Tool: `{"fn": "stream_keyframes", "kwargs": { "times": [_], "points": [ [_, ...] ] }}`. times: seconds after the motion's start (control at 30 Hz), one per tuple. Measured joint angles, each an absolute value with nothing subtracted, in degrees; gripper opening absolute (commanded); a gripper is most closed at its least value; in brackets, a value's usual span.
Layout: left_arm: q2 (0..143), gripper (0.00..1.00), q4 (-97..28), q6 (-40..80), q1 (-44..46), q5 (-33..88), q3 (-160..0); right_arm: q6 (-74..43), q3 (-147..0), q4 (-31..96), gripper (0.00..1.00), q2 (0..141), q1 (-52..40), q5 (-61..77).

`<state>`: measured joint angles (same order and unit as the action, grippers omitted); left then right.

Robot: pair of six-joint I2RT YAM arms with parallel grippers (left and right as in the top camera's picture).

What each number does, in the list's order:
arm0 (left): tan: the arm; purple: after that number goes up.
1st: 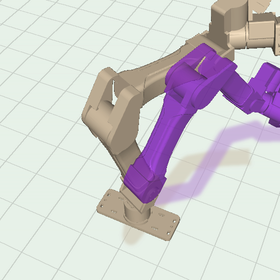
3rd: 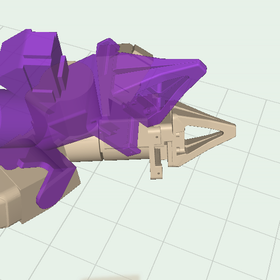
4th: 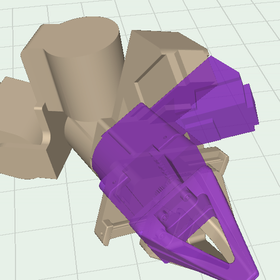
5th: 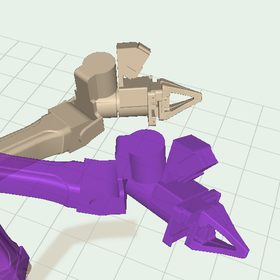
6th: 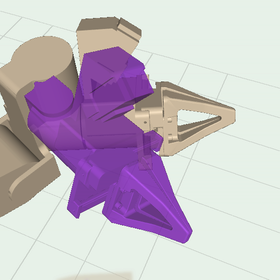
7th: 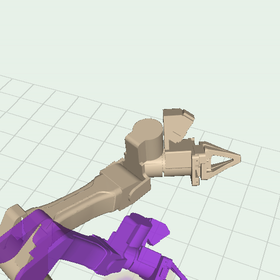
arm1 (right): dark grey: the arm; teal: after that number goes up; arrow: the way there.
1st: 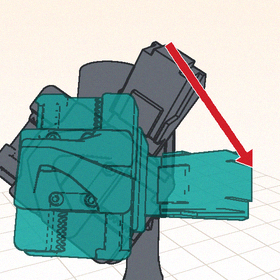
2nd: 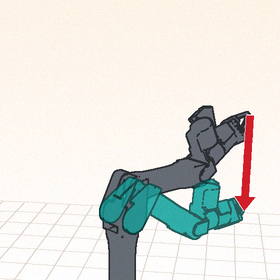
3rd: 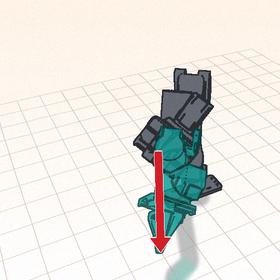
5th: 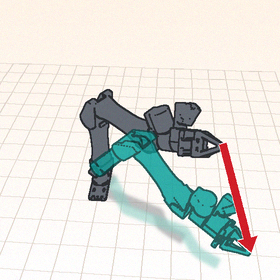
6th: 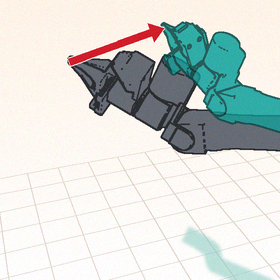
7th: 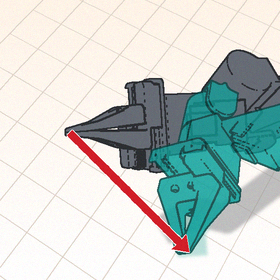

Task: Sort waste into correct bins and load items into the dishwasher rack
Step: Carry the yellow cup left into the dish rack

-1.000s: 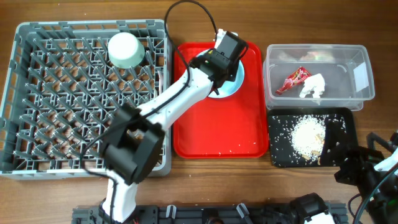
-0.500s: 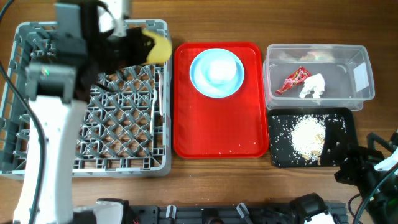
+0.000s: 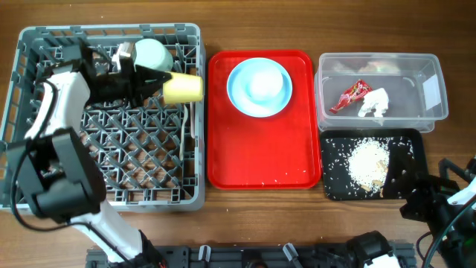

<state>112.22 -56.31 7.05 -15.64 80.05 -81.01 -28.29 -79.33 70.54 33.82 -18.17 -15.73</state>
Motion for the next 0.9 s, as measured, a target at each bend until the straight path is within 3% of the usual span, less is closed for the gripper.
{"fn": "stream_keyframes", "kwargs": {
  "times": [0.27,0.4,0.67,0.9],
  "points": [
    [114.2,0.09,-56.3,5.8,-21.4,75.6,-79.6,-28.3,-79.3,70.5,1.00,33.8,-18.2,-15.7],
    [114.2,0.04,-56.5,5.6,-22.6,73.1,-79.6,-28.3,-79.3,70.6,1.00,33.8,-18.2,-15.7],
    [114.2,0.04,-56.1,5.4,-22.5,84.0,-79.5,-28.3,-79.3,70.5,1.00,33.8,-18.2,-15.7],
    [114.2,0.04,-54.0,4.7,-19.4,81.2,-79.4,-28.3,-79.3,70.6,1.00,33.8,-18.2,-15.7]
  ]
}}
